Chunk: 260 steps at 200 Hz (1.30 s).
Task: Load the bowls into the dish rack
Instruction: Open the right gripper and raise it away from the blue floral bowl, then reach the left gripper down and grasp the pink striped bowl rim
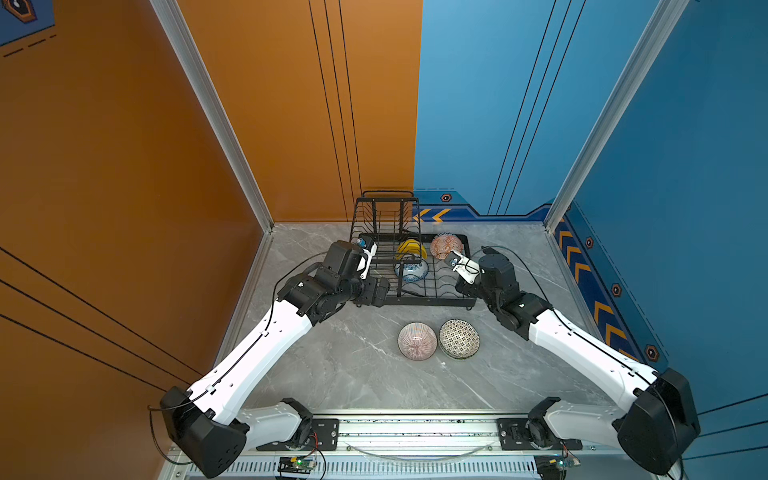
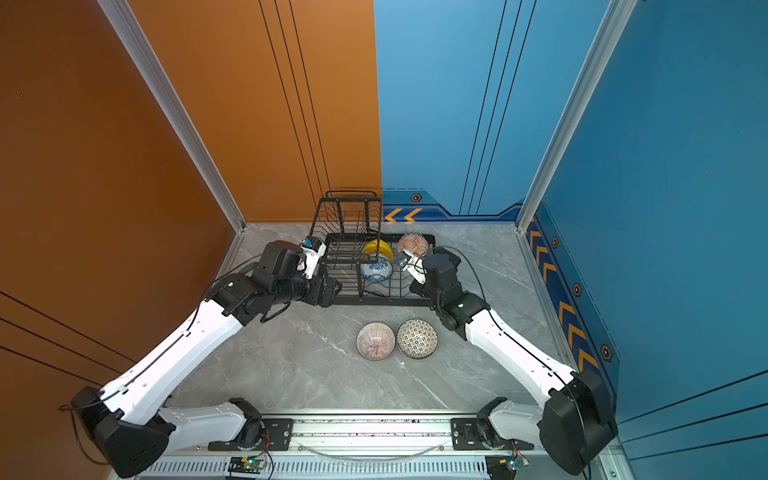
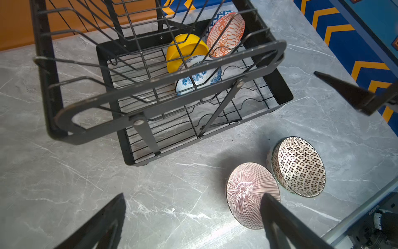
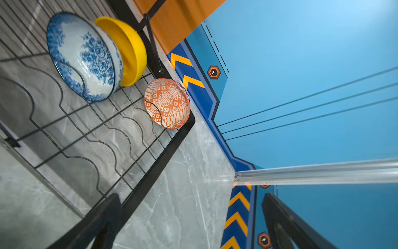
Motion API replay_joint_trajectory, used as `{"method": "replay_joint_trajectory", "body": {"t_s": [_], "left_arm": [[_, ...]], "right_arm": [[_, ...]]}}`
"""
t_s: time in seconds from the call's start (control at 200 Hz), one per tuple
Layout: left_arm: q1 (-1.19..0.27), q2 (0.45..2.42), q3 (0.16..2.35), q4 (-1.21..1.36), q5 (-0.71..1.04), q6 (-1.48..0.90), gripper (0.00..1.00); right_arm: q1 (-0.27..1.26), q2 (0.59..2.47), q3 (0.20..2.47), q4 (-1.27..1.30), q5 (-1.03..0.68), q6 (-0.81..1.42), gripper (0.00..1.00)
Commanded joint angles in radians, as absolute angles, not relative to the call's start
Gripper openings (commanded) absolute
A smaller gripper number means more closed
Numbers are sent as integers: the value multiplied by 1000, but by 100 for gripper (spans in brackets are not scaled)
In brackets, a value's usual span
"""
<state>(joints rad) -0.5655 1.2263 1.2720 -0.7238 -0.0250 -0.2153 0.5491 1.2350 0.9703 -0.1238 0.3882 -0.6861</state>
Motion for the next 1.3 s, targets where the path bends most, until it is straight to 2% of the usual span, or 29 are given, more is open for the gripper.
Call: {"method": "replay_joint_trajectory", "body": {"t_s": [0.0,0.1,0.35,0.586,1.026,1.252,1.262,1.297], "left_arm": [[-596,1201,1249,-725,-53,-257,98],[-623,1201,1231,-723,-51,-279,98],[-691,1248,1151,-705,-19,-342,98],[-714,1270,1057,-596,52,-370,98],[-753,1355,913,-407,69,-473,100],[-777,1447,920,-399,65,-494,88],[-778,1452,922,-399,67,-496,83],[-782,1467,926,-399,73,-499,79]], "right_arm": [[540,1208,1067,-364,360,-410,100],[531,1223,1146,-490,337,-257,100],[455,1341,1314,-700,114,10,100],[448,1474,1468,-872,90,13,100],[431,1583,1545,-872,80,-1,100],[423,1598,1513,-837,70,-5,100],[422,1598,1513,-834,69,-5,100],[421,1598,1508,-829,64,-3,100]]}}
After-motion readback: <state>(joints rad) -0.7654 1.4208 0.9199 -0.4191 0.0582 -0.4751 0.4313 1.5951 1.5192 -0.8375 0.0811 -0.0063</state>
